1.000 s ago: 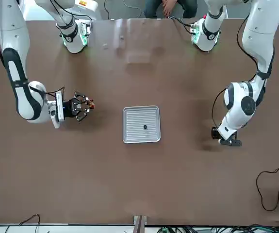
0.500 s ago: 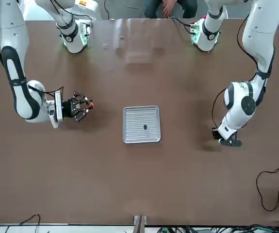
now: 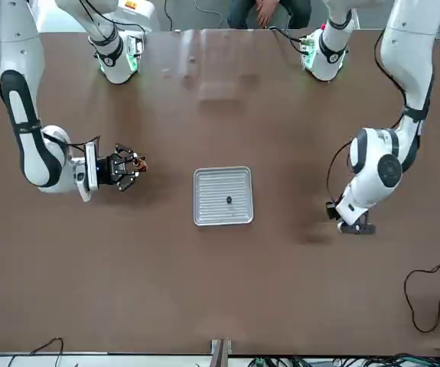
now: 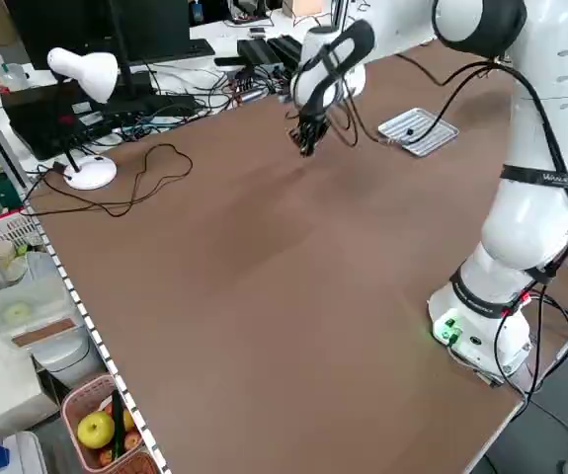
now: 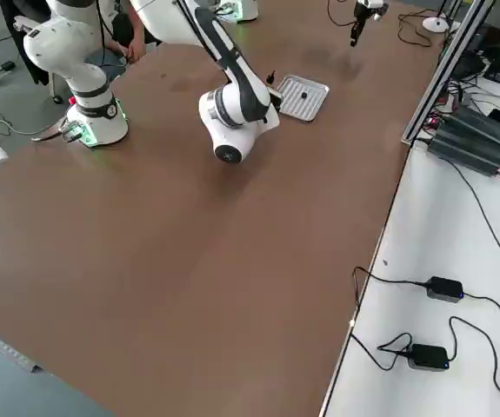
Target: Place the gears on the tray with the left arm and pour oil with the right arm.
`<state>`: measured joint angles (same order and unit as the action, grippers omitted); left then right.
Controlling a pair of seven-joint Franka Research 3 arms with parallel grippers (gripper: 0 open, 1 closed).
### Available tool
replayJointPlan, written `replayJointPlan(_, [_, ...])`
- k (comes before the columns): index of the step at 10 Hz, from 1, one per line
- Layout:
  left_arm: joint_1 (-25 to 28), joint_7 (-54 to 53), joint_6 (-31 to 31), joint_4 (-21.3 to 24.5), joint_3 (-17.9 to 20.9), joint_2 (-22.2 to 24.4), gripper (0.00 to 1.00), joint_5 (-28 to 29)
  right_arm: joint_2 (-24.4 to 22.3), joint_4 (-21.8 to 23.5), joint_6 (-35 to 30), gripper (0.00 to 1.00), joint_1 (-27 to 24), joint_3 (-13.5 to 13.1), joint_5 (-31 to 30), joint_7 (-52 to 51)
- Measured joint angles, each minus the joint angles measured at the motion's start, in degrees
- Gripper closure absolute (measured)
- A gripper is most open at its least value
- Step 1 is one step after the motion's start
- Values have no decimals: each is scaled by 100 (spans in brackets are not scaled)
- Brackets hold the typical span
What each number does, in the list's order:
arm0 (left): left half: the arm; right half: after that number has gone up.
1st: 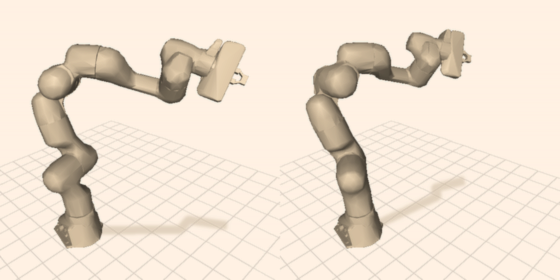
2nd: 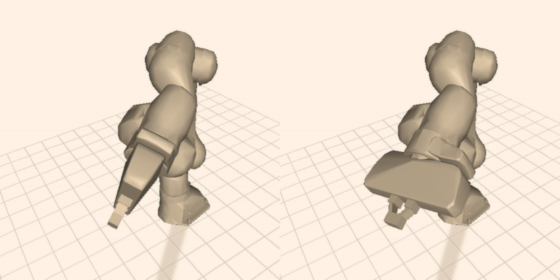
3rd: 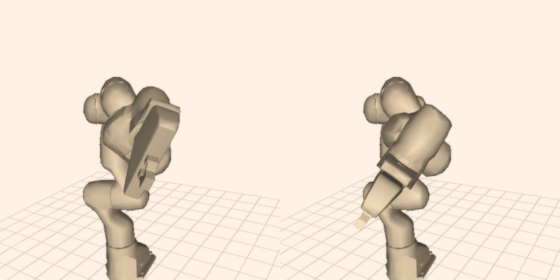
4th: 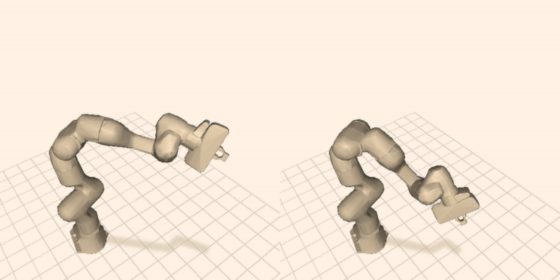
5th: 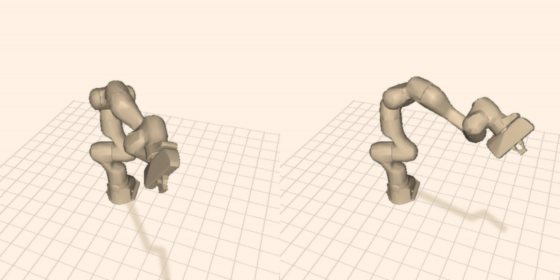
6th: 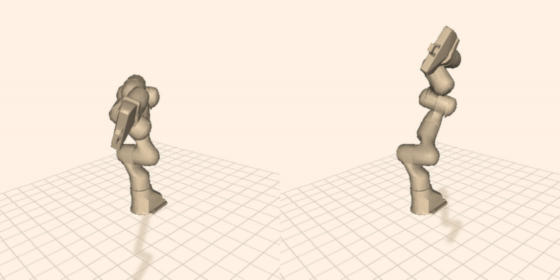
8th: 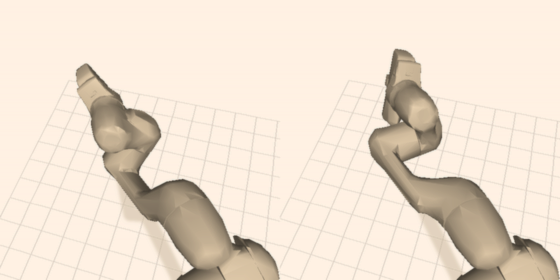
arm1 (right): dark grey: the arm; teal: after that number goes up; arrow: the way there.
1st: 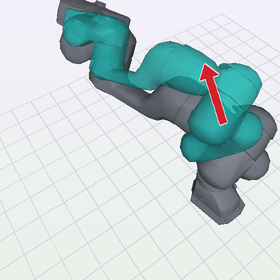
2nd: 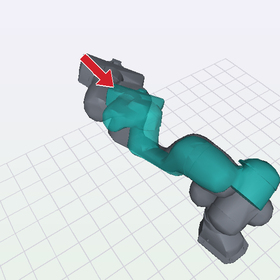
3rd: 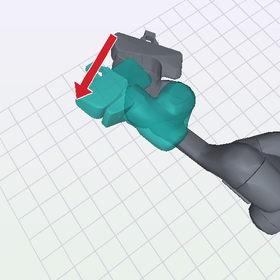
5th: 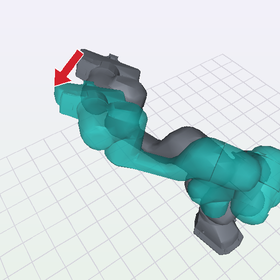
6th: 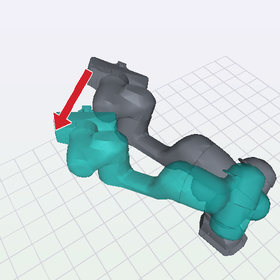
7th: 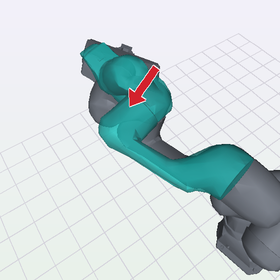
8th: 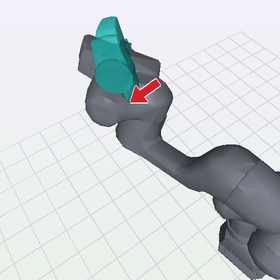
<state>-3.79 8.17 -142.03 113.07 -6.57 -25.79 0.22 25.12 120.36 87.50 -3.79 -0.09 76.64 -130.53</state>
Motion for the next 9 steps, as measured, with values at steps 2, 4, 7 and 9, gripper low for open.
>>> replayJointPlan(2, [-789,1241,61,-294,-33,-55,75,-26,-81,3,0,70,1,1,23,106])
replayJointPlan(4, [-1547,2388,61,-683,-38,-311,75,-56,-105,5,0,70,8,6,77,214])
replayJointPlan(7, [-2473,3580,62,-1311,21,-895,75,-267,-147,7,1,70,17,8,88,388])
replayJointPlan(9, [-3235,4190,60,-1707,392,-1336,75,-297,-153,12,5,70,18,5,89,399])
